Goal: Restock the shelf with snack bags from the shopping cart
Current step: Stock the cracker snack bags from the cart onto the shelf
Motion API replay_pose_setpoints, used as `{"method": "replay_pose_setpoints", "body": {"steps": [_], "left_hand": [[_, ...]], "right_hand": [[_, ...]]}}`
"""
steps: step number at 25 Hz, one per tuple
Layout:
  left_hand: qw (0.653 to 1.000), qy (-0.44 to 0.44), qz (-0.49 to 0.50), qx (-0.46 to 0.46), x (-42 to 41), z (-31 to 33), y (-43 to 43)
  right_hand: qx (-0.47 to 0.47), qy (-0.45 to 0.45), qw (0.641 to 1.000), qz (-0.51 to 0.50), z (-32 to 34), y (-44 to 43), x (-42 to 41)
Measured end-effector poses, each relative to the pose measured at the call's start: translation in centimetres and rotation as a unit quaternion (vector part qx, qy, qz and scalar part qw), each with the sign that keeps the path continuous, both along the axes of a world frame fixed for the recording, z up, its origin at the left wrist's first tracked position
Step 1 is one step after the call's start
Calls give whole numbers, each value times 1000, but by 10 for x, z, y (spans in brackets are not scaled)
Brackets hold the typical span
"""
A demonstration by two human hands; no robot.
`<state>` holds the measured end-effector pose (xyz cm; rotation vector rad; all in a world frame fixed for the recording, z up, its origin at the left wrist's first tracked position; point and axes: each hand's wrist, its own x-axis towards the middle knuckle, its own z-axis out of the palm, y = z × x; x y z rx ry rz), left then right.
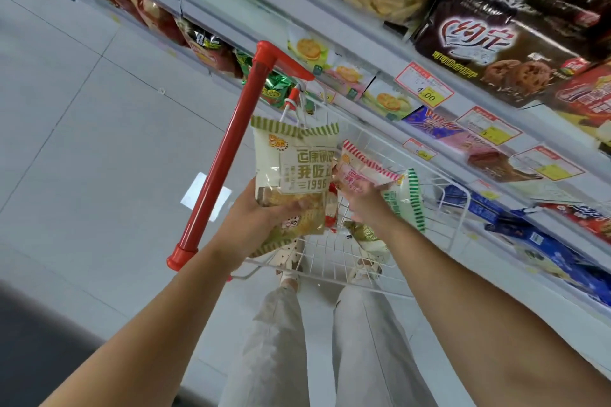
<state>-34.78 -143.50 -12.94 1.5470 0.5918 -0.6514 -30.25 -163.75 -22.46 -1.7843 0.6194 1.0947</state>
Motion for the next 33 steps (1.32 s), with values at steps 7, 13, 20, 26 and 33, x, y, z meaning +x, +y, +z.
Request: {"method": "replay_pose_setpoints", "body": {"steps": [7,13,20,26,33], "left_hand": [[997,43,56,-43,-21,-15,16],[991,52,71,-98,-23,-25,23],[987,49,73,-134,-28,-12,28],[978,67,55,-190,-9,40,29],[964,55,60,-253,18,119,1]], "right_hand": [[-75,72,989,-103,-72,74,-31],[-97,-21,995,26,-94,66,-43],[-36,-21,997,59,-61,13,-31],[162,-44,968,-185,57,-74,-18],[148,-55,961,-228,173,-98,-3]]}}
